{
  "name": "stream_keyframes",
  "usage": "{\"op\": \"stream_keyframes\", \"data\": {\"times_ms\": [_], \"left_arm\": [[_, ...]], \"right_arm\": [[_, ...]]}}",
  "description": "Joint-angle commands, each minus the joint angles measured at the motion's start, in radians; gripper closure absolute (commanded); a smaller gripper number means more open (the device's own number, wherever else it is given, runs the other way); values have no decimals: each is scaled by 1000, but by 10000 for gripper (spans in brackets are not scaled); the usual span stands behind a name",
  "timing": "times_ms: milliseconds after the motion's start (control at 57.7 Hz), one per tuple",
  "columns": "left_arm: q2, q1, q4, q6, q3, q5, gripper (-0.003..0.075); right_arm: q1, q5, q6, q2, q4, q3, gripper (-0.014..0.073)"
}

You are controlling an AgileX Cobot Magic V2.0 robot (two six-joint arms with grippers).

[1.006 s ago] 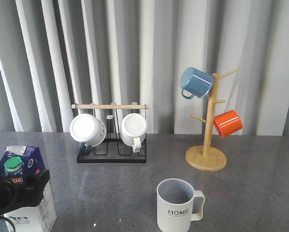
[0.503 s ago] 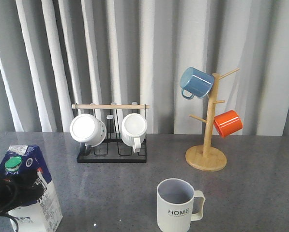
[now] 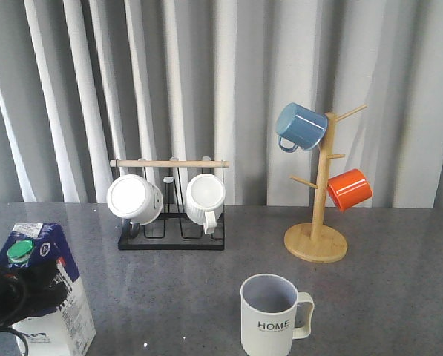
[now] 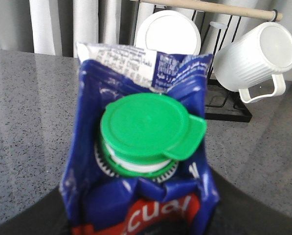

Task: Place milk next to cup
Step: 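Lift the milk carton with the left gripper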

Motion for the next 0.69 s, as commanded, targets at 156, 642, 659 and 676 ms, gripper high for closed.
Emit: {"op": "stream_keyframes", "data": {"times_ms": [156, 642, 659, 676], "left_arm": [[-24, -6, -16, -11, -26, -92, 627], [-146, -411, -1093, 927, -230, -262, 627], [-141, -433, -1112, 970, -238, -285, 627], [-137, -455, -1163, 1010, -246, -322, 627]], "right_arm": [[-8, -69, -6, 1, 0, -29, 602], [-8, -70, -6, 1, 0, -29, 602], [-8, -70, -6, 1, 0, -29, 602], [-8, -70, -6, 1, 0, -29, 602]]}}
